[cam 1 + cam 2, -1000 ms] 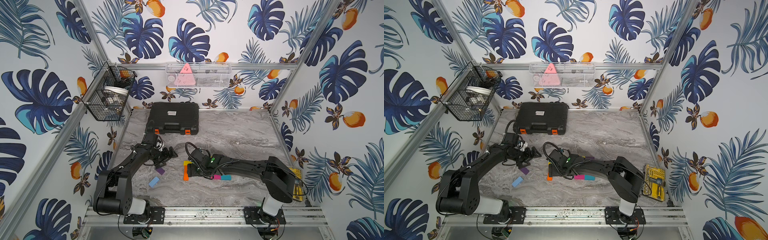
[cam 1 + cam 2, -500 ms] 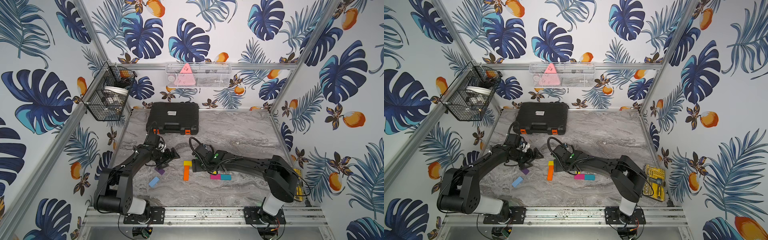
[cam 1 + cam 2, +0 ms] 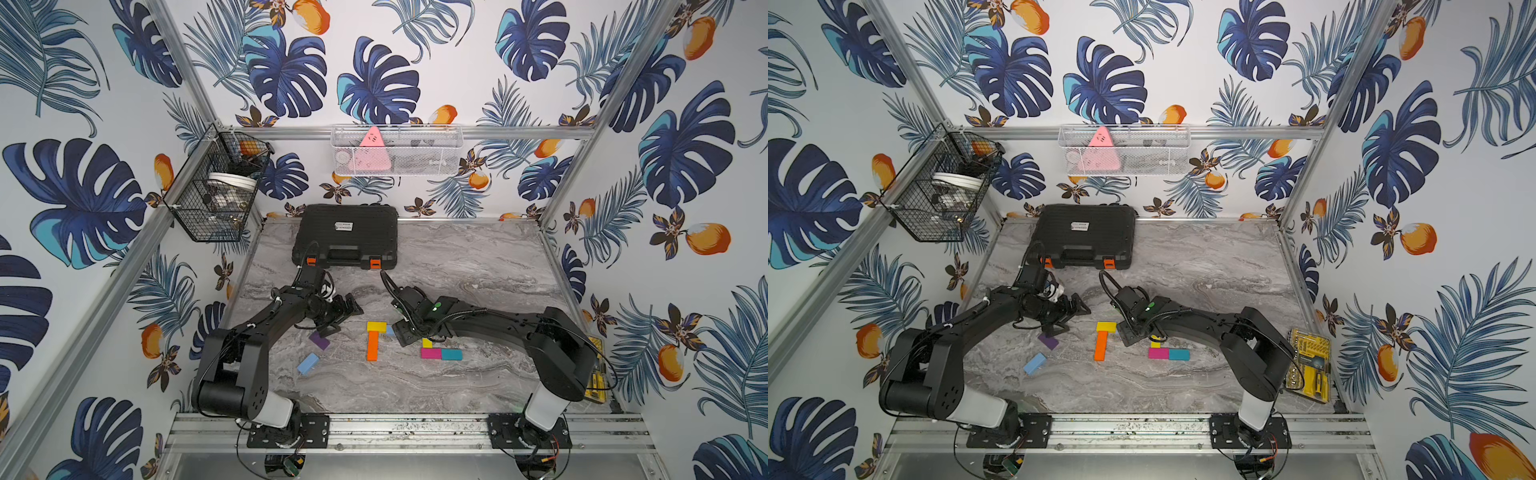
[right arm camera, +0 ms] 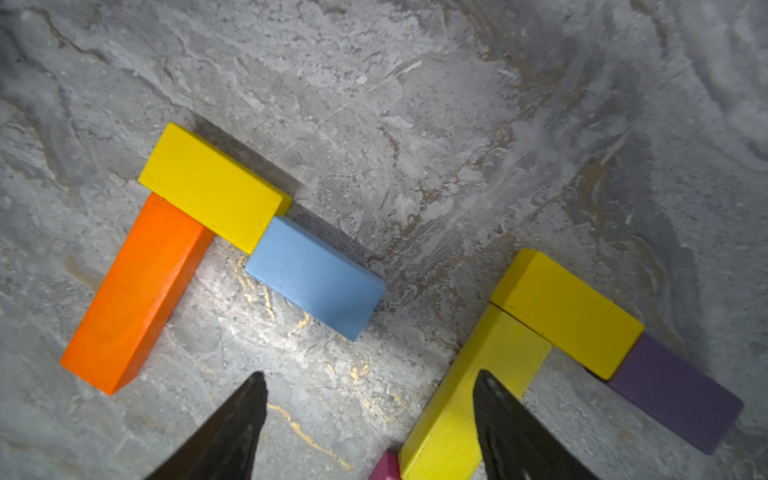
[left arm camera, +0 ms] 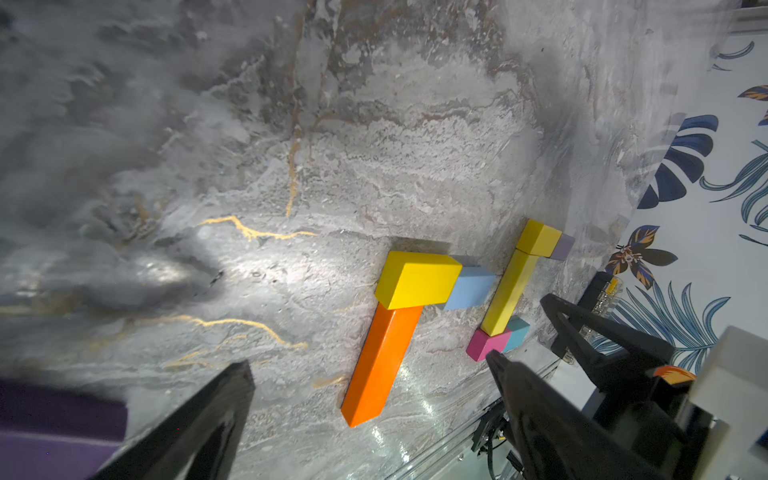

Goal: Assemble the letter c with building blocks
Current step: Assemble the building block at the center of the board.

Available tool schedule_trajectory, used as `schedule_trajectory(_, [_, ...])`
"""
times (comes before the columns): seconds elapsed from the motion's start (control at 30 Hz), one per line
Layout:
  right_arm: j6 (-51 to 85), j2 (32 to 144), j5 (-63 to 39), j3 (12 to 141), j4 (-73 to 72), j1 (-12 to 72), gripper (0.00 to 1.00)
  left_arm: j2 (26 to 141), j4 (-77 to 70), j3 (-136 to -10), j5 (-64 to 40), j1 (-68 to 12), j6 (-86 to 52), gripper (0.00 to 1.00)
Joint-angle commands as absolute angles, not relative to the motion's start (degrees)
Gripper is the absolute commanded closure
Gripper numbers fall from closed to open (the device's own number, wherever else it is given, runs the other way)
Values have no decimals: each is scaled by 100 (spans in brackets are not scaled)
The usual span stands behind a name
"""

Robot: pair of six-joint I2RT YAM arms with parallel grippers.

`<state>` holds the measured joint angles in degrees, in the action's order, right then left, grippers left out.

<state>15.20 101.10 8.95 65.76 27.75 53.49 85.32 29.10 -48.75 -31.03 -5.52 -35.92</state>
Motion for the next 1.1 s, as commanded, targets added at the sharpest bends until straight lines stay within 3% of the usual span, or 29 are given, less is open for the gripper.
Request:
schedule_trajectory(0.0, [1351,10222,660,6549,2649,5344,24,8578,2791,-4917,-3061,-605,-3687,1])
schedule_trajectory(0.33, [1450,10462,532,6565,2490,5339,32,8756,2681,-4957,-3042,-733,-3810,1])
schedule_trajectory(1.07, [1450,10756,770,6636,2426,5299,36,8859,2663,-5025,-3041,-773,-3817,1])
